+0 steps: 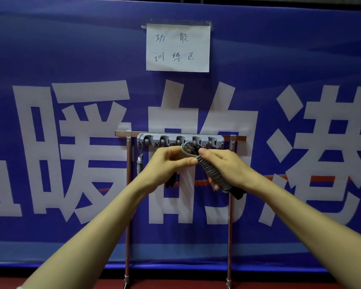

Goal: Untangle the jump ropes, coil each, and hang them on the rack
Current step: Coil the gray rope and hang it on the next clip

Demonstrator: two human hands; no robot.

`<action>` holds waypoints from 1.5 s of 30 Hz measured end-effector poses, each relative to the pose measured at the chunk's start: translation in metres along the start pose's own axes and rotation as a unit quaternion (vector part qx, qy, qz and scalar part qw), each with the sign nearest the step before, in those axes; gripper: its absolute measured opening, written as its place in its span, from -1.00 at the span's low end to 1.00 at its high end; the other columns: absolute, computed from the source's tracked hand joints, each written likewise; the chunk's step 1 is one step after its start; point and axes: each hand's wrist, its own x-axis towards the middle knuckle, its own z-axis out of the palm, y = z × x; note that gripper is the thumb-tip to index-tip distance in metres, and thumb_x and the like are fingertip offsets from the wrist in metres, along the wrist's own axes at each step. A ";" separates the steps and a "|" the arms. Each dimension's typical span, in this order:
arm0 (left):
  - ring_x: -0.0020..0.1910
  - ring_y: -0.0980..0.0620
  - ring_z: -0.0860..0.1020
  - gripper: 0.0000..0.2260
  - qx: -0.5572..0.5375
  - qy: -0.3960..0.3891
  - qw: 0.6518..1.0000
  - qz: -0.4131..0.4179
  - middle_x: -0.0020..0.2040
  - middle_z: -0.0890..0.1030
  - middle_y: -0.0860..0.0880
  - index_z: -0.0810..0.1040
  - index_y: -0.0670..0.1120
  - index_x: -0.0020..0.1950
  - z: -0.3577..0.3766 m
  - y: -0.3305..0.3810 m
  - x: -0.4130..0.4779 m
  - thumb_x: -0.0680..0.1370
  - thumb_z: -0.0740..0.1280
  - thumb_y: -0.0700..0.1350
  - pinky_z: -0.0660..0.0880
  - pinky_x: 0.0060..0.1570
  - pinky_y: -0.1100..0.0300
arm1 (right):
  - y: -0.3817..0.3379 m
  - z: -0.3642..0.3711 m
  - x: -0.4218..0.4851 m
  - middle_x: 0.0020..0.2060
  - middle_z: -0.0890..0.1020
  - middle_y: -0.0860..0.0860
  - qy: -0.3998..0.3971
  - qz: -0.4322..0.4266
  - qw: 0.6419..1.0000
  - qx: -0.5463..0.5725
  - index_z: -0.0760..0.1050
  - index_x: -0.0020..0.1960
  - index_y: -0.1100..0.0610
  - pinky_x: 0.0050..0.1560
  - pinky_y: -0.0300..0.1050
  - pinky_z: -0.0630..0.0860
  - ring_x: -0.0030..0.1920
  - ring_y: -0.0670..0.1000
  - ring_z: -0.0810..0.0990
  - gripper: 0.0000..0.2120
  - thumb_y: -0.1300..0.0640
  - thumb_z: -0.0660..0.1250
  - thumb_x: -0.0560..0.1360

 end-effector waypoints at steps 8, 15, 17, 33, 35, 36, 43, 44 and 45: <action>-0.29 0.13 0.39 -0.75 -0.033 -0.091 0.987 -0.129 -0.25 0.53 0.02 0.61 -0.15 0.16 -0.004 -0.006 -0.002 0.64 0.21 -0.07 0.35 -0.31 0.37 | 0.009 -0.007 0.005 -0.34 0.65 0.12 0.051 -0.009 0.998 -0.041 0.55 -0.15 0.03 -0.30 0.15 0.60 -0.36 0.18 0.66 -0.56 -0.33 0.16 0.46; -0.14 0.08 0.54 -0.77 -0.013 -0.091 0.986 -0.142 -0.19 0.64 0.02 0.67 -0.11 0.03 -0.017 -0.009 -0.001 0.46 0.38 -0.03 0.50 -0.10 0.31 | 0.005 -0.010 0.006 -0.31 0.63 0.15 0.036 -0.021 0.998 -0.049 0.56 -0.08 0.17 -0.34 -0.01 0.53 -0.32 0.17 0.63 -0.44 -0.33 0.15 0.45; -0.07 0.04 0.56 -0.79 -0.051 -0.096 0.983 -0.149 -0.13 0.65 -0.02 0.67 -0.08 0.05 -0.020 -0.015 -0.001 0.47 0.37 -0.07 0.52 -0.03 0.27 | 0.000 -0.009 0.004 -0.35 0.62 0.17 -0.016 -0.007 1.000 0.016 0.53 -0.07 0.19 -0.40 0.00 0.53 -0.39 0.23 0.60 -0.47 -0.29 0.17 0.47; -0.06 0.04 0.60 -0.82 0.654 -0.220 0.700 0.183 0.00 0.64 0.04 0.63 0.05 0.13 0.000 0.027 0.026 0.56 0.33 -0.03 0.47 -0.21 0.18 | -0.024 -0.003 0.009 -0.29 0.54 0.05 -0.334 0.180 0.908 -0.178 0.43 0.09 0.10 -0.36 -0.20 0.52 -0.39 -0.03 0.52 -0.60 -0.22 0.12 0.59; -0.04 0.01 0.60 -0.81 0.666 -0.198 0.700 0.162 0.02 0.62 0.02 0.63 0.03 0.14 0.006 0.022 0.022 0.58 0.29 -0.02 0.50 -0.20 0.15 | -0.024 0.005 0.008 -0.29 0.53 -0.01 -0.297 0.131 0.910 -0.260 0.44 0.20 0.11 -0.34 -0.34 0.46 -0.38 -0.10 0.49 -0.62 -0.16 0.10 0.63; -0.03 -0.01 0.59 -0.80 0.666 -0.173 0.709 0.153 0.04 0.61 0.01 0.62 0.00 0.15 0.008 0.019 0.020 0.59 0.27 -0.02 0.50 -0.18 0.13 | -0.022 0.008 0.008 -0.31 0.50 -0.08 -0.272 0.107 0.913 -0.283 0.43 0.27 0.10 -0.35 -0.40 0.40 -0.38 -0.15 0.46 -0.61 -0.14 0.09 0.64; -0.08 0.00 0.54 -0.91 0.431 0.086 0.887 0.139 -0.05 0.57 -0.04 0.62 -0.18 0.01 0.018 -0.006 0.006 0.55 0.35 -0.25 0.49 -0.09 0.28 | 0.008 0.013 0.012 -0.13 0.60 -0.10 -0.017 0.024 0.917 -0.399 0.31 0.34 -0.25 -0.14 -0.03 0.43 -0.13 0.02 0.58 -0.65 -0.25 -0.04 0.62; -0.11 0.05 0.54 -0.94 0.373 0.114 0.909 0.146 -0.08 0.56 -0.01 0.62 -0.18 -0.02 0.020 -0.008 0.004 0.53 0.38 -0.26 0.47 -0.10 0.37 | 0.013 0.012 0.014 -0.09 0.61 -0.08 0.016 0.008 0.912 -0.411 0.31 0.33 -0.25 -0.10 -0.01 0.44 -0.06 0.06 0.60 -0.67 -0.24 -0.04 0.63; -0.11 0.09 0.55 -0.94 0.329 0.130 0.923 0.153 -0.08 0.57 0.02 0.62 -0.17 -0.01 0.022 -0.008 0.001 0.52 0.40 -0.25 0.47 -0.07 0.40 | 0.016 0.012 0.016 -0.07 0.62 -0.07 0.046 -0.006 0.911 -0.411 0.32 0.32 -0.24 -0.07 0.01 0.44 -0.02 0.08 0.60 -0.68 -0.22 -0.03 0.63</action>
